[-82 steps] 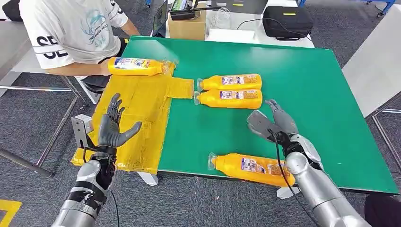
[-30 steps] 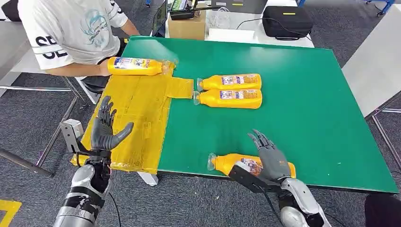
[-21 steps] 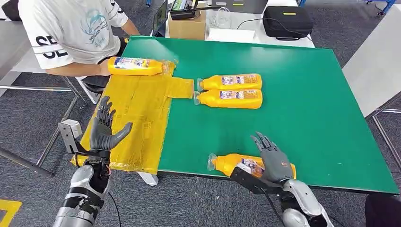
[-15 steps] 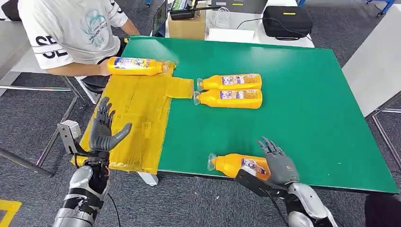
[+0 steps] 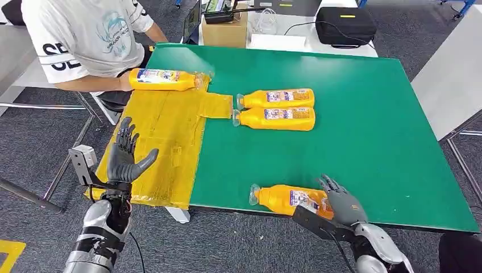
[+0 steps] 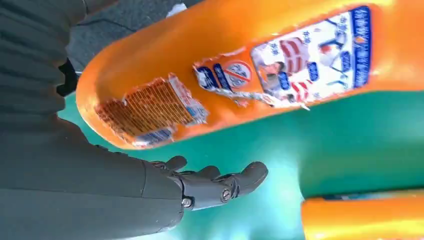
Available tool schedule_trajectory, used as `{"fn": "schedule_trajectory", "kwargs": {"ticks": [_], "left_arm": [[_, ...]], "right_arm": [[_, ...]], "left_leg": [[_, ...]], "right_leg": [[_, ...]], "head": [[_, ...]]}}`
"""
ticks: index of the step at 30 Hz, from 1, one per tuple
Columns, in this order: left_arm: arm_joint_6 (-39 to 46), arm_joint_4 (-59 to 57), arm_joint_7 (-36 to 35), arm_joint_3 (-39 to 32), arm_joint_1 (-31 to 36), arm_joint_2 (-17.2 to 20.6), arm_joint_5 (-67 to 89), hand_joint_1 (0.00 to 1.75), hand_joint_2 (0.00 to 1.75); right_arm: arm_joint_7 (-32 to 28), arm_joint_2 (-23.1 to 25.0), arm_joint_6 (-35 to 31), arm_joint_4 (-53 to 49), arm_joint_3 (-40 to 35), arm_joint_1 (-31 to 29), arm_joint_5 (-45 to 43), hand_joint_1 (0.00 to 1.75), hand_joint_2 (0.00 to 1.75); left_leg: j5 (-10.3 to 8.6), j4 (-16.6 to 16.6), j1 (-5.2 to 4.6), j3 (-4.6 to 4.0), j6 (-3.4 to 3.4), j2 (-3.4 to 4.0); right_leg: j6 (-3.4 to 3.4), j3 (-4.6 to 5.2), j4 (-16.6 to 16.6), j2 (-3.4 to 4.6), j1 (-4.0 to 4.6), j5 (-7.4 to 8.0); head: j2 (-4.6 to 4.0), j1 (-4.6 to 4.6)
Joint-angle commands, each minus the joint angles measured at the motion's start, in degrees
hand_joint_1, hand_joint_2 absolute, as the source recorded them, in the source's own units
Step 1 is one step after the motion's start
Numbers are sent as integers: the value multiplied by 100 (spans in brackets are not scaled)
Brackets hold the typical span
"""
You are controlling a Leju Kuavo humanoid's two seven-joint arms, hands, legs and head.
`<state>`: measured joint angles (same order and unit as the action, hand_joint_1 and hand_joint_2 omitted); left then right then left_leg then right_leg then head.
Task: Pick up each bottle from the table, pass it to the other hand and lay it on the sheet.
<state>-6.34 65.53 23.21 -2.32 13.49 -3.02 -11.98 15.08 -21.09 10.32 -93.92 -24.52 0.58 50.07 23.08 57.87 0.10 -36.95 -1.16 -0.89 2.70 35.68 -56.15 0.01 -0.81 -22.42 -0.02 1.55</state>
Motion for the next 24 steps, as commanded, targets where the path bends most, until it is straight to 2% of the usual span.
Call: {"fn": "schedule_trajectory", "kwargs": {"ticks": [1, 2, 3, 4, 5, 6, 9, 12, 13, 14, 15, 16, 19, 24], "left_arm": [[-50, -336, 1, 2, 210, -2, 18, 0, 175], [-59, -369, 6, 14, 232, -1, 21, 0, 175], [-83, -419, 19, 38, 268, 3, 26, 0, 175], [-97, -471, 33, 51, 302, 4, 26, 0, 175], [-126, -569, 53, 83, 368, 14, 36, 0, 175], [-135, -628, 63, 90, 412, 13, 30, 0, 175], [-178, -817, 103, 123, 540, 15, 8, 0, 175], [-278, -993, 145, 177, 669, 7, -66, 0, 175], [-261, -1088, 158, 188, 720, 0, -77, 0, 175], [-307, -1149, 180, 195, 744, -1, -115, 0, 175], [-312, -1209, 205, 200, 763, -4, -134, 0, 175], [-313, -1231, 219, 168, 748, -12, -180, 0, 175], [-334, -1206, 239, 131, 700, -10, -227, 0, 175], [-304, -1058, 243, 73, 584, 11, -230, 0, 175]], "right_arm": [[109, -299, 406, 499, -61, -83, -133, 0, 175], [106, -385, 499, 509, -60, -85, -231, 0, 175], [90, -518, 618, 528, -107, -117, -317, 12, 175], [49, -596, 700, 557, -106, -140, -426, 162, 175], [16, -778, 879, 621, -233, -246, -495, 175, 175], [-19, -839, 933, 690, -263, -318, -562, 175, 175], [-169, -1052, 1190, 925, -541, -638, -759, 175, 175], [-247, -1467, 1473, 1046, -1003, -1035, -1154, 175, 175], [-257, -1632, 1542, 1091, -1171, -1231, -1379, 175, 175], [-274, -1755, 1617, 1114, -1297, -1390, -1524, 175, 175], [-279, -1822, 1629, 1152, -1394, -1521, -1646, 175, 175], [-252, -1884, 1662, 1196, -1527, -1697, -1613, 175, 175], [-222, -1895, 1717, 1346, -1744, -2030, -1543, 175, 175], [-311, -1589, 1477, 1651, -2045, -2538, -1835, 175, 175]], "left_leg": [[13, -4, 1, 36, 5, 4], [22, -1, 3, 52, 7, 6], [9, -2, 1, 25, 4, -2], [7, -3, 0, 21, 3, -3], [3, -4, -2, 16, 2, -3], [13, -4, -1, 40, 4, -2], [6, -4, -1, 25, 3, 3], [2, -4, -2, 15, 2, 3], [11, -2, -2, 36, 4, 8], [3, -2, -3, 17, 2, 5], [14, 1, -3, 41, 4, 6], [7, 0, -4, 27, 2, 8], [13, -1, -4, 37, 2, 16], [4, -4, -2, 19, 2, 19]], "right_leg": [[-9, -36, 5, -3, 2, -13], [-13, -53, 3, -3, 6, -21], [-7, -27, 4, -7, 2, -10], [-6, -23, 4, -8, 1, -8], [-4, -17, 5, -7, -1, -5], [-9, -42, 5, -9, 1, -15], [-6, -25, 6, -2, 0, -5], [-4, -16, 5, 0, -1, 0], [-8, -36, 3, 1, 0, -7], [-3, -17, 3, 0, -2, 0], [-8, -42, -1, -2, 0, -11], [-4, -27, 3, 3, -2, -4], [-5, -37, 4, 10, -2, -5], [-2, -17, 5, 15, -1, 5]], "head": [[2, 0], [2, -2], [2, 2], [2, -2], [0, 2], [2, 0], [2, 2], [2, 2], [2, 0], [2, 0], [2, 0], [2, 0], [2, 0], [0, 0]]}}
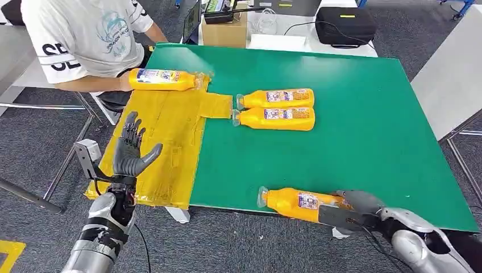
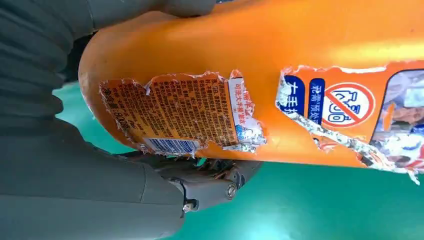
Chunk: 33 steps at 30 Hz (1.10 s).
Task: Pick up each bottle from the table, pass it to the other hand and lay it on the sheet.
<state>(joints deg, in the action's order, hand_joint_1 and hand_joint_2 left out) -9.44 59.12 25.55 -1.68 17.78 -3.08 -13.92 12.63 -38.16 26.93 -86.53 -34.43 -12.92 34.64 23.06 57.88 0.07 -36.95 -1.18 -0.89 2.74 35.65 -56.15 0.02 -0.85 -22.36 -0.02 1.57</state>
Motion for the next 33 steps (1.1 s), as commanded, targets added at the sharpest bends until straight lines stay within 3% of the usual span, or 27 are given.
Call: {"fn": "schedule_trajectory", "kwargs": {"ticks": [1, 3, 7, 9, 14, 17, 20, 25, 33], "left_arm": [[6, -411, 9, 9, 152, 18, -34, 0, 175], [57, -336, 8, -9, 104, 20, -25, 0, 175], [396, 42, -73, -10, -85, 53, 161, 0, 175], [488, 119, -121, 26, -112, 66, 236, 0, 175], [808, 230, -357, 315, -51, -26, 449, 0, 175], [867, 204, -382, 361, -9, -68, 453, 0, 175], [922, 18, -451, 778, 192, -117, 550, 0, 175], [736, -231, -621, 1403, 521, -351, 277, 0, 175], [504, -139, -752, 1893, 581, -337, -97, 0, 175]], "right_arm": [[-55, 132, -185, 912, -1063, -1199, -300, 175, 175], [-73, 334, -523, 927, -850, -1056, -586, 175, 175], [-274, 1603, -1680, 1096, -93, -586, -787, 175, 175], [-310, 1767, -1918, 1116, -52, -551, -667, 175, 175], [-1151, 3219, -3168, 1187, 799, -145, -717, 175, 175], [-1149, 3320, -3205, 1230, 753, -188, -669, 175, 175], [-1653, 3838, -3677, 1417, 1013, -169, -875, 175, 175], [-2273, 4347, -4115, 2209, 795, -539, -1109, 175, 175], [-2624, 4447, -4188, 2911, 586, -865, -1302, 175, 175]], "left_leg": [[15, -5, 3, 39, 8, 29], [5, -5, 2, 18, 5, 14], [15, -14, 11, 49, 10, 32], [8, -9, 12, 21, 8, 28], [11, -11, 17, 32, 13, 26], [14, -7, 17, 30, 13, 33], [7, -4, 14, 17, 9, 15], [11, -1, 13, 28, 11, 12], [8, -3, 9, 20, 10, 18]], "right_leg": [[-12, -31, 5, 22, 5, -7], [-7, -14, 5, 11, 4, -1], [-14, -42, 18, 27, 14, -4], [-10, -18, 11, 24, 14, 2], [-16, -23, 12, 18, 18, -7], [-17, -19, 4, 23, 18, -10], [-13, -9, 0, 7, 14, -11], [-17, -20, -4, 3, 12, -16], [-13, -13, -1, 10, 10, -10]], "head": [[2, -2], [2, -2], [2, -4], [2, -2], [2, -4], [2, 0], [2, -2], [2, -4], [2, -4]]}}
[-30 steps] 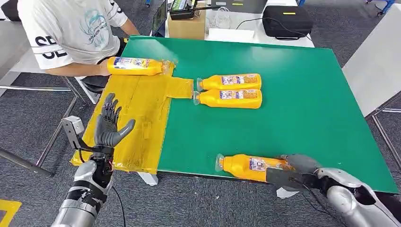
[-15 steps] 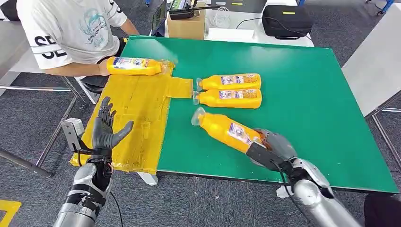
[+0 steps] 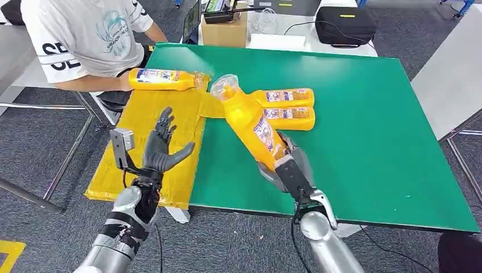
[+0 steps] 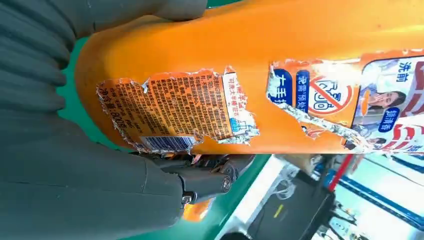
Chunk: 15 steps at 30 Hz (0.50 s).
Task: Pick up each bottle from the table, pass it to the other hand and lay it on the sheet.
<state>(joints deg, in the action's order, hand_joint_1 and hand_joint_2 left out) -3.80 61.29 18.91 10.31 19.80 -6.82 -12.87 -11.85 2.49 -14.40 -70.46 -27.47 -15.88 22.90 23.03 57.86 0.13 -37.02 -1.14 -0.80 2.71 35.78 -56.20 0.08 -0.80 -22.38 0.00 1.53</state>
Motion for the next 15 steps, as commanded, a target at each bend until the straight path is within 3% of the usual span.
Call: {"fn": "schedule_trajectory", "kwargs": {"ticks": [1, 4, 6, 15], "left_arm": [[-111, -340, -104, 726, 378, 37, -307, 0, 175], [-261, -284, -165, 841, 385, 14, -470, 0, 175], [-297, -206, -189, 972, 388, -31, -533, 0, 175], [-262, 103, -267, 1409, 427, -6, -773, 0, 175]], "right_arm": [[-242, 408, -65, 1346, -111, -592, -175, 175, 175], [-387, 453, -61, 1517, -158, -672, -225, 175, 175], [-520, 489, -60, 1696, -274, -764, -174, 175, 175], [-622, 674, 27, 2644, -585, -1203, -152, 175, 175]], "left_leg": [[21, -2, 3, 51, 8, 11], [39, -1, 5, 87, 14, 22], [12, -2, 3, 29, 6, 13], [15, 2, 4, 28, 7, 16]], "right_leg": [[-14, -49, 2, 3, 6, -19], [-22, -82, -1, 9, 9, -35], [-9, -26, 2, 5, 5, -10], [-11, -26, 0, 11, 5, -10]], "head": [[0, 2], [0, 0], [0, 2], [0, 0]]}}
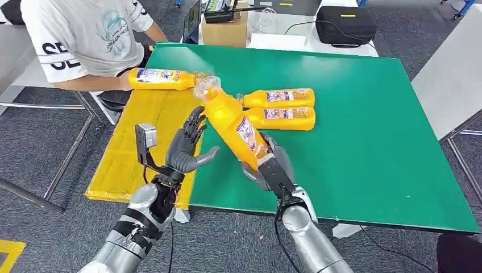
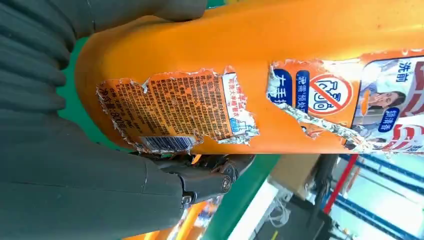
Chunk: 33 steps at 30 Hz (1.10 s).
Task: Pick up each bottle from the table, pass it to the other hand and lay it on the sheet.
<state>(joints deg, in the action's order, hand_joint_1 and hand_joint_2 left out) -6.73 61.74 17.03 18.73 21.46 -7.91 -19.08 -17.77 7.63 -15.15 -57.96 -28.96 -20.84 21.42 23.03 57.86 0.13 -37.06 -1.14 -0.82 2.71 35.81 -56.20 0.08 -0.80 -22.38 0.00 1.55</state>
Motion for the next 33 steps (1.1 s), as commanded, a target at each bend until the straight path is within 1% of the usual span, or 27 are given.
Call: {"fn": "schedule_trajectory", "kwargs": {"ticks": [1, 3, 4, 5, 6, 8, 9, 12, 13, 15, 16, 18, 19, 21, 22, 23, 24, 25, 27, 28, 30, 31, 32, 33], "left_arm": [[42, 64, -96, 596, 267, 111, -156, 0, 175], [42, 64, -96, 596, 267, 111, -156, 0, 175], [42, 64, -96, 596, 267, 111, -156, 0, 175], [22, 7, -168, 614, 292, 118, -197, 0, 175], [35, -19, -168, 622, 306, 114, -196, 0, 175], [40, -81, -176, 648, 347, 104, -189, 0, 175], [28, -80, -174, 655, 350, 94, -192, 0, 175], [22, -43, -186, 681, 364, 73, -188, 0, 175], [14, -43, -188, 687, 367, 75, -186, 0, 175], [14, -43, -188, 687, 367, 75, -186, 0, 175], [14, -43, -188, 687, 367, 75, -186, 0, 175], [14, -43, -188, 687, 367, 75, -186, 0, 175], [14, -43, -188, 687, 367, 75, -186, 0, 175], [14, -43, -188, 687, 367, 75, -186, 0, 175], [11, -49, -191, 679, 374, 82, -186, 0, 175], [0, -54, -190, 674, 377, 81, -185, 0, 175], [-55, -58, -163, 628, 378, 67, -254, 10, 175], [-94, -90, -169, 582, 384, 66, -314, 175, 175], [-106, -181, -238, 510, 400, 59, -396, 175, 175], [-284, -282, -371, 459, 419, 66, -591, 175, 175], [-324, -446, -367, 396, 457, 92, -676, 175, 175], [-315, -476, -337, 368, 460, 99, -685, 175, 175], [-203, -440, -202, 346, 445, 120, -576, 175, 175], [-131, -387, -166, 272, 418, 134, -573, 175, 175]], "right_arm": [[97, 150, 160, 1579, -579, -812, 132, 175, 175], [97, 150, 160, 1579, -579, -812, 132, 175, 175], [97, 150, 160, 1579, -579, -812, 132, 175, 175], [125, 141, 266, 1741, -707, -900, 228, 175, 175], [148, 148, 300, 1802, -763, -939, 290, 175, 175], [202, 183, 404, 1912, -851, -1012, 373, 175, 175], [210, 199, 469, 1962, -892, -1043, 395, 175, 175], [294, 236, 598, 2125, -1036, -1136, 520, 175, 175], [300, 236, 605, 2138, -1049, -1145, 534, 175, 175], [300, 236, 605, 2138, -1049, -1145, 534, 175, 175], [300, 236, 605, 2138, -1049, -1145, 534, 175, 175], [300, 236, 605, 2138, -1049, -1145, 534, 175, 175], [300, 236, 605, 2138, -1049, -1145, 534, 175, 175], [300, 236, 605, 2138, -1049, -1145, 534, 175, 175], [308, 238, 615, 2157, -1072, -1154, 554, 175, 175], [300, 249, 622, 2166, -1064, -1156, 549, 175, 175], [266, 256, 577, 2145, -1063, -1153, 560, 175, 175], [252, 272, 570, 2121, -1031, -1140, 525, 175, 175], [250, 268, 509, 2032, -1034, -1110, 545, 175, 175], [257, 246, 468, 1971, -1127, -1112, 656, 175, 175], [232, 241, 451, 1820, -1100, -1071, 615, 175, 175], [231, 228, 392, 1728, -1071, -1039, 600, 175, 175], [238, 225, 265, 1559, -976, -952, 534, 9, 175], [220, 212, 88, 1307, -806, -818, 402, 0, 175]], "left_leg": [[10, 0, 1, 25, 5, 9], [6, -1, 2, 17, 4, 8], [14, 1, 2, 34, 6, 11], [11, 0, 2, 26, 5, 11], [17, 2, 1, 38, 6, 10], [8, -1, 0, 23, 4, 6], [17, 0, 1, 41, 7, 11], [3, -3, 1, 14, 4, 5], [13, 0, 2, 32, 6, 7], [4, -2, 0, 13, 3, 4], [17, 2, 2, 38, 6, 8], [4, -3, 2, 17, 4, 0], [12, 1, 2, 32, 6, 0], [5, -1, 2, 16, 4, 3], [14, 1, 2, 34, 6, 6], [11, 1, 1, 29, 5, 4], [7, 0, 1, 19, 4, 3], [15, 3, 2, 35, 7, 3], [2, -3, 1, 11, 4, 2], [16, 1, 2, 38, 8, 7], [6, -2, 1, 20, 5, 5], [12, -1, 2, 34, 7, 5], [8, -1, 3, 24, 6, 4], [5, -3, 1, 17, 4, 5]], "right_leg": [[-9, -24, 0, 4, 3, -8], [-6, -15, 2, 4, 3, -4], [-10, -31, -2, 6, 4, -12], [-8, -23, 0, 7, 3, -8], [-11, -35, -4, 4, 3, -15], [-7, -21, 0, 2, 1, -8], [-11, -38, -2, 5, 3, -15], [-5, -12, 1, 1, 2, -4], [-9, -30, -2, 1, 4, -12], [-5, -11, 0, 0, 1, -4], [-11, -35, -4, 2, 4, -16], [-6, -16, 3, -4, 3, -6], [-9, -31, -2, -6, 4, -14], [-6, -15, 1, -1, 3, -5], [-9, -32, -2, 0, 4, -14], [-8, -27, -2, -2, 3, -12], [-7, -17, -1, -2, 3, -8], [-11, -33, -5, -4, 4, -17], [-5, -9, 2, -1, 1, -3], [-12, -35, -2, 1, 4, -15], [-7, -17, 1, 0, 3, -7], [-11, -30, -1, -1, 4, -13], [-8, -21, 1, -1, 4, -8], [-6, -14, 1, 1, 2, -5]], "head": [[0, -2], [0, -2], [-2, -2], [0, 0], [0, -2], [0, -2], [0, -2], [0, 0], [0, -2], [0, -2], [0, 0], [0, -2], [-2, 0], [0, -2], [0, 0], [0, -2], [0, -2], [0, -2], [0, -2], [0, 0], [0, -2], [0, 0], [0, -2], [0, -2]]}}
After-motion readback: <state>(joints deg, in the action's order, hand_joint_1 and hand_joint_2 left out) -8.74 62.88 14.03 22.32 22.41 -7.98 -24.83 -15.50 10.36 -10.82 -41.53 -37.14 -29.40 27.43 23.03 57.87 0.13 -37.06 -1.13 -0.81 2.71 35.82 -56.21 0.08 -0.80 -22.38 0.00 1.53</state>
